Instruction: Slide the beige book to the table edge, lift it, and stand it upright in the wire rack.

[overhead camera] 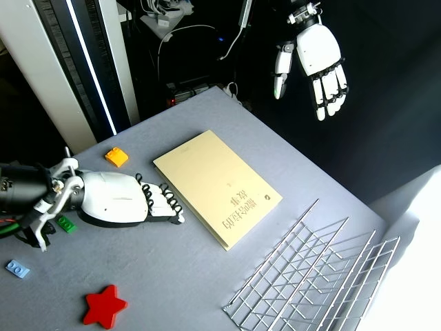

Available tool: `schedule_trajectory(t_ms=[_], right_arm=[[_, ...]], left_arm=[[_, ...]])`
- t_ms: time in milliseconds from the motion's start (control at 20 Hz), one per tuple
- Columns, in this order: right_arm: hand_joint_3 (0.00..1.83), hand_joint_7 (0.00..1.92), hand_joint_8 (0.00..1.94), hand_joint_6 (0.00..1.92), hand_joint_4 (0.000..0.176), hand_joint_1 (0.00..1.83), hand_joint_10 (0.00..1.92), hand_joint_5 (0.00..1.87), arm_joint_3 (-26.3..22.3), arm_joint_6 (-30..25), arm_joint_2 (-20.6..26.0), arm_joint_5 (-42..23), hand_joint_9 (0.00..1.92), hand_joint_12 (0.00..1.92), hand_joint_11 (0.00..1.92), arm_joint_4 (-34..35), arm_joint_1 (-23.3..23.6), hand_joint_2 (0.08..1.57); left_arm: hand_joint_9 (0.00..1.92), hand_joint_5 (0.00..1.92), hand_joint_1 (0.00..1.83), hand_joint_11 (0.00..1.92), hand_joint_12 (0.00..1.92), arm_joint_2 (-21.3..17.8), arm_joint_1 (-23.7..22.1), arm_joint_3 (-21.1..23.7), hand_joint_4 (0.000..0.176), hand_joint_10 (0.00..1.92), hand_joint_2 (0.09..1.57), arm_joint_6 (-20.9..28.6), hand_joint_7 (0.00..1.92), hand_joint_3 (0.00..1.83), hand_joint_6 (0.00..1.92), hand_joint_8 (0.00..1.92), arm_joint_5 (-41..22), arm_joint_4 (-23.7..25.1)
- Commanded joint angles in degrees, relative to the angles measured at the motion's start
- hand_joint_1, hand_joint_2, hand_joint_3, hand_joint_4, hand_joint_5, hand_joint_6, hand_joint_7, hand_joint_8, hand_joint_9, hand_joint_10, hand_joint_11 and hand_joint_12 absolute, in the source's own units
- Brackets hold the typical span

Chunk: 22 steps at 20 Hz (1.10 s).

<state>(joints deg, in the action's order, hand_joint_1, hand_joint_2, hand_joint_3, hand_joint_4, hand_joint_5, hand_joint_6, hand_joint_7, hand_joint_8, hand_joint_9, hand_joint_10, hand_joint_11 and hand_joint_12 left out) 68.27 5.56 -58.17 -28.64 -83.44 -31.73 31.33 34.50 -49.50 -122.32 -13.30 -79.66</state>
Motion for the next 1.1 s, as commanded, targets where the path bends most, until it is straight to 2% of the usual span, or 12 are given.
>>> schedule_trajectory(t_ms=[0,150,300,350,500,650,800,850,950,1050], right_arm=[[0.00,0.14,0.00,0.00,0.000,0.17,0.00,0.13,0.43,-0.31,-0.01,-2.21,0.13,0.40,0.00,2.22,0.71,1.13],[0.00,0.15,0.00,0.00,0.000,0.12,0.00,0.14,1.22,-0.53,-0.68,-1.81,0.12,0.40,0.00,2.22,1.01,1.13],[0.00,0.13,0.00,0.00,0.000,0.10,0.00,0.12,2.35,-0.87,-1.55,-1.51,0.10,0.29,0.00,2.22,1.65,1.13],[0.00,0.14,0.00,0.00,0.000,0.10,0.01,0.14,2.70,-1.12,-1.96,-1.00,0.11,0.31,0.00,2.22,2.02,1.14],[0.00,0.13,0.00,0.00,0.000,0.10,0.00,0.14,2.98,-1.62,-2.42,-0.68,0.11,0.36,0.00,2.20,2.57,1.14],[0.00,0.16,0.00,0.00,0.000,0.10,0.00,0.14,2.97,-1.67,-2.78,-0.53,0.13,0.39,0.00,2.15,2.60,1.14],[0.00,0.16,0.00,0.00,0.000,0.08,0.00,0.13,2.97,-1.90,-3.36,0.50,0.13,0.40,0.00,2.11,2.84,1.15],[0.00,0.17,0.00,0.01,0.000,0.12,0.00,0.15,2.97,-1.92,-3.67,1.13,0.13,0.40,0.00,2.11,3.03,1.15],[0.00,0.17,0.00,0.00,0.000,0.12,0.00,0.15,2.96,-2.41,-4.10,1.26,0.14,0.39,0.00,2.10,3.30,1.16],[0.00,0.19,0.00,0.00,0.000,0.14,0.00,0.17,2.95,-3.76,-4.61,1.97,0.15,0.47,0.00,1.45,3.97,1.15]], left_arm=[[0.13,0.14,0.35,0.00,0.66,0.32,-0.53,-1.14,0.040,0.00,1.12,-0.45,0.09,0.00,0.00,0.00,2.62,-2.42],[0.16,0.15,0.39,0.00,0.66,1.06,-1.07,-1.41,0.042,0.01,1.11,-2.66,0.12,0.00,0.00,0.01,2.76,-3.40],[0.14,0.12,0.37,0.00,0.64,1.42,-1.87,-1.49,0.043,0.00,1.12,-4.83,0.08,0.00,0.00,0.00,3.59,-3.40],[0.16,0.14,0.40,0.00,0.70,1.40,-1.87,-1.48,0.040,0.01,1.11,-4.83,0.09,0.00,0.01,0.00,3.72,-3.89],[0.15,0.14,0.39,0.00,0.67,1.66,-1.92,-2.29,0.046,0.00,1.10,-4.80,0.11,0.00,0.00,0.00,4.45,-7.14],[0.17,0.17,0.41,0.00,0.69,1.96,-2.30,-2.68,0.040,0.01,1.10,-4.81,0.12,0.00,0.01,0.00,2.55,-6.66],[0.18,0.16,0.40,0.00,0.66,1.81,-2.29,-2.56,0.041,0.00,1.10,-4.82,0.12,0.00,0.00,0.00,-0.89,-6.66],[0.19,0.17,0.42,0.00,0.72,1.70,-2.29,-2.35,0.041,0.01,1.10,-4.81,0.12,0.00,0.00,0.00,-1.95,-6.90],[0.19,0.17,0.42,0.00,0.73,1.79,-2.31,-2.47,0.048,0.01,1.09,-4.71,0.12,0.00,0.01,0.00,-2.09,-7.11],[0.18,0.17,0.42,0.00,0.69,1.85,-2.31,-2.61,0.046,0.00,1.10,-4.40,0.12,0.00,0.00,0.00,-2.12,-7.11]])
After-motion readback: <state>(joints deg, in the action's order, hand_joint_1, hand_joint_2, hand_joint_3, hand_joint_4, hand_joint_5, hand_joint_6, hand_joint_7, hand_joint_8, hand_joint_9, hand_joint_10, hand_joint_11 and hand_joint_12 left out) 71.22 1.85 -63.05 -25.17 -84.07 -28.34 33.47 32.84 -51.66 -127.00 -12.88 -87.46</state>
